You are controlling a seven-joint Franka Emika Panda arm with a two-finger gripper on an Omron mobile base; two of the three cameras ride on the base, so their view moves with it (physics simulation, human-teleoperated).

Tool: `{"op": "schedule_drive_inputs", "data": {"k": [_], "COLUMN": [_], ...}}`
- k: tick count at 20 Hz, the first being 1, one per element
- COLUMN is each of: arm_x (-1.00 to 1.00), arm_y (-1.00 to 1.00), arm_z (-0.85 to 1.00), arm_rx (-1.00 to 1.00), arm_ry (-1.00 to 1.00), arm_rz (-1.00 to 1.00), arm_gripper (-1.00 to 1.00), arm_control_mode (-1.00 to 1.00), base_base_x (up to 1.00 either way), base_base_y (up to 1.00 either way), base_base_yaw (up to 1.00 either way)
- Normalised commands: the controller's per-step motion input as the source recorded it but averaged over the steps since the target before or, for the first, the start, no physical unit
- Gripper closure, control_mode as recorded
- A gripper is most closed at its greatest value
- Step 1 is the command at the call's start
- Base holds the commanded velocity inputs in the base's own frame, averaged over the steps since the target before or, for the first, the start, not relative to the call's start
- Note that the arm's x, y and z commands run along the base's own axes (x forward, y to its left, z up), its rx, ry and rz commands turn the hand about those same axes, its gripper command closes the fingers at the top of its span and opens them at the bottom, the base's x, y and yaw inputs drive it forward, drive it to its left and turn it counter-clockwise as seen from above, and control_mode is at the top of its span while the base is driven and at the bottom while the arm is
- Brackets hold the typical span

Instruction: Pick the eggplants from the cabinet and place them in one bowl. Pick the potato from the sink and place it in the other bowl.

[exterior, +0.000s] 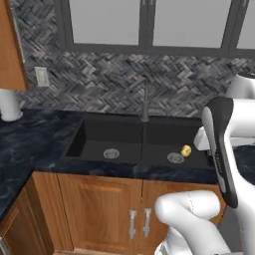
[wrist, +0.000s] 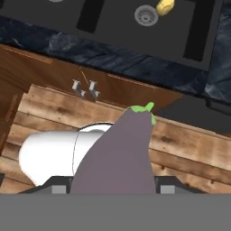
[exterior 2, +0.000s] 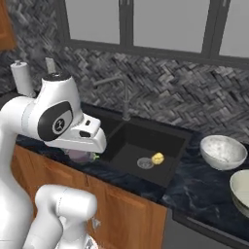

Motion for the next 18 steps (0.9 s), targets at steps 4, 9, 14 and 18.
{"op": "schedule_drive_inputs", "data": {"k": [4, 9, 14, 18], "arm_x": [0.00, 0.00, 0.00, 0.00], "arm_y": [0.00, 0.00, 0.00, 0.00], "arm_z": [0.00, 0.00, 0.00, 0.00], "arm_rx": [0.00, 0.00, 0.00, 0.00], "arm_ry": [0.00, 0.00, 0.00, 0.00], "arm_rz": [0.00, 0.00, 0.00, 0.00], "arm_gripper": [1.00, 1.00, 1.00, 1.00], "arm_control_mode": [1.00, 1.00, 1.00, 1.00], "base_base_x": [0.00, 0.00, 0.02, 0.07], "base_base_y": [-0.52, -0.45, -0.38, -0.23], "base_base_yaw": [-0.39, -0.38, -0.21, 0.00]}}
